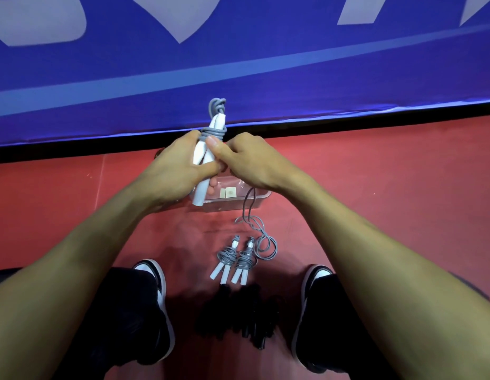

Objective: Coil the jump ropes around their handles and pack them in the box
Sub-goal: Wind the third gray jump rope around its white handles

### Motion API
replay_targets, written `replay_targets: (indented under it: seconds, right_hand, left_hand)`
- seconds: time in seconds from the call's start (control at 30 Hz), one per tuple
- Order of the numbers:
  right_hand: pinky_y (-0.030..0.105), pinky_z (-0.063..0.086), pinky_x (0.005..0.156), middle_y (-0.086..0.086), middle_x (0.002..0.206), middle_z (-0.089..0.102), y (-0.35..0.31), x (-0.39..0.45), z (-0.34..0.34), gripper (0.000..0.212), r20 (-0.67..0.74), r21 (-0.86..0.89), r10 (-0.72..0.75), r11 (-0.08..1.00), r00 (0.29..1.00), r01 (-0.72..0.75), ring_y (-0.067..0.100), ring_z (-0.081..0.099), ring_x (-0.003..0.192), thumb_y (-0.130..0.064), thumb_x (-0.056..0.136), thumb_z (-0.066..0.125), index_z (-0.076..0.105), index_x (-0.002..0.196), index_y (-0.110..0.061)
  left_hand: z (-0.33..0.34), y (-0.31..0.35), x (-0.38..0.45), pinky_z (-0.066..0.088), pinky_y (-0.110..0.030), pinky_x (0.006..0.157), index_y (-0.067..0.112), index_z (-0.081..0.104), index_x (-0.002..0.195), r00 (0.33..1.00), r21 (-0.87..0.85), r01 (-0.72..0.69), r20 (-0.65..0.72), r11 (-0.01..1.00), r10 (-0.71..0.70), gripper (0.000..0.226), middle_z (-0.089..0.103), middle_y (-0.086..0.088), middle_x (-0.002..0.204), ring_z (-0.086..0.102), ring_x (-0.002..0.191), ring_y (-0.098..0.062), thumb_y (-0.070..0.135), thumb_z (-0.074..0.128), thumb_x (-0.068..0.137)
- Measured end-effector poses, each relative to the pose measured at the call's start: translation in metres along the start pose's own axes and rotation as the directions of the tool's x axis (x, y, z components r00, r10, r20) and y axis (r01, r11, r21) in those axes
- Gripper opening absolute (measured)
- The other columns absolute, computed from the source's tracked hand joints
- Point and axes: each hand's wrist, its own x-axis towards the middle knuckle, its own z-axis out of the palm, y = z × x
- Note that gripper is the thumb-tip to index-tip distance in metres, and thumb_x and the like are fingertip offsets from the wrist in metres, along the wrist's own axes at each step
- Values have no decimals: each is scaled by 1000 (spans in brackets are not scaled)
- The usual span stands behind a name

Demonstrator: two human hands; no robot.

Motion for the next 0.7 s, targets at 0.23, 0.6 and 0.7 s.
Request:
replay_targets:
  seconds: [0.23, 0.6, 0.7]
  right_hand:
    - [31, 37, 62, 19, 70, 62, 4, 6, -4, 62, -126, 14, 22, 1000, 992, -21, 23, 49, 64, -44, 105, 42, 65, 74, 4]
    - [29, 37, 60, -11, 48, 52, 7, 8, -5, 68, -42, 163, 128, 979, 991, -119, 5, 45, 47, -59, 103, 34, 70, 80, -7]
    - [33, 36, 62, -11, 47, 50, 8, 6, -5, 68, -11, 178, 119, 977, 993, -115, 9, 43, 51, -62, 102, 33, 68, 78, -9]
  left_hand:
    - [8, 16, -3, 54, -25, 62, 11, 53, 107, 992, -385, 128, 53, 914, -116, 10, 63, -10, 92, 60, 76, -18, 17, 45, 106]
    - [1, 9, -4, 45, -19, 71, 16, 57, 122, 996, -248, -50, 64, 968, 68, 23, 62, -3, 97, 55, 80, -8, 15, 40, 108]
    - [1, 9, -5, 48, -18, 81, 17, 53, 132, 987, -249, -94, 106, 964, 124, 30, 63, -13, 102, 58, 88, -8, 5, 46, 105]
